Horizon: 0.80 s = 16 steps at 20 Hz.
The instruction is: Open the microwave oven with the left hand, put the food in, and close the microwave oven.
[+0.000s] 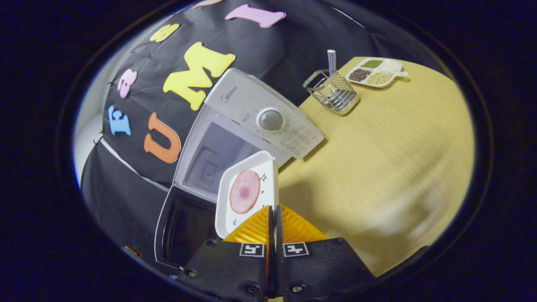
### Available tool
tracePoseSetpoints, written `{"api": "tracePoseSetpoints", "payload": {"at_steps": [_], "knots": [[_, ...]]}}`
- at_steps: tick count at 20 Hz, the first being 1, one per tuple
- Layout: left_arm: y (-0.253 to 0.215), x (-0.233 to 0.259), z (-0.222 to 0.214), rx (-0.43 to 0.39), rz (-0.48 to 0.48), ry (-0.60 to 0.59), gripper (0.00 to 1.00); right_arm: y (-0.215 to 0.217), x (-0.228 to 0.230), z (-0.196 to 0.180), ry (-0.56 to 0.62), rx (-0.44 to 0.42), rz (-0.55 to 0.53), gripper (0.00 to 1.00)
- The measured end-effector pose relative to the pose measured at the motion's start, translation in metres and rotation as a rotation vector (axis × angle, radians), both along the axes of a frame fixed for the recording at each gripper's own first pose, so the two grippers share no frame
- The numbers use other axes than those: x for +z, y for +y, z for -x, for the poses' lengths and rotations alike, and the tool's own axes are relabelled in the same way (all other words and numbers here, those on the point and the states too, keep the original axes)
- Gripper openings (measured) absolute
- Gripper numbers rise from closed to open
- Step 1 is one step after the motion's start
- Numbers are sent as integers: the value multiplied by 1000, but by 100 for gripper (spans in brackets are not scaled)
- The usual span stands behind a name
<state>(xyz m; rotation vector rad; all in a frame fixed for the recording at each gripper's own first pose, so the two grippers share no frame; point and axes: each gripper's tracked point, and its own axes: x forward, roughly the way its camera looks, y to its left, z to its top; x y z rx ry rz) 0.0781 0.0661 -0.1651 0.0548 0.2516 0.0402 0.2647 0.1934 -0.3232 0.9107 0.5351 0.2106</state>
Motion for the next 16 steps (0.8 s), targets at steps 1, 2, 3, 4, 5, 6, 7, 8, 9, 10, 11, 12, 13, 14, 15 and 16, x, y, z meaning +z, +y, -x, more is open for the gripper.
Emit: {"api": "tracePoseSetpoints", "payload": {"at_steps": [1,2,3,4,5,6,7,8,9,10,11,12,13,14,15,16], "knots": [[1,0,-2,4,-8,-7,95,13,4,-6,-14,-24,-13,3],[0,-3,-2,-3,-9,-11,95,26,7,-14,-31,-61,-29,0],[0,-3,-2,-9,-15,-19,95,40,8,-23,-37,-86,-49,3],[3,-4,-2,-15,-20,-24,95,51,8,-31,-33,-114,-81,0],[5,-7,-4,-19,-24,-23,95,53,9,-50,-29,-166,-108,3],[10,-14,-4,-16,-28,-9,95,60,7,-61,-25,-201,-116,3],[13,-18,-3,-17,-32,-1,95,67,6,-71,-24,-229,-116,3],[16,-20,-3,-17,-38,1,95,74,5,-81,-23,-253,-126,3],[19,-21,-2,-19,-46,0,95,81,4,-92,-21,-273,-134,3],[23,-23,-3,-22,-58,-5,95,86,3,-103,-28,-290,-128,3],[25,-26,-4,-22,-63,-1,95,90,2,-115,-28,-304,-132,3],[28,-32,-5,-20,-62,2,95,94,2,-127,-22,-319,-154,4],[30,-35,-5,-22,-58,1,95,97,0,-139,-20,-335,-157,0],[30,-35,-6,-23,-58,0,95,98,2,-149,-25,-350,-154,3],[33,-39,-6,-24,-60,4,95,101,4,-160,-27,-362,-149,3],[35,-43,-7,-22,-60,12,95,102,6,-171,-40,-375,-141,4]]}}
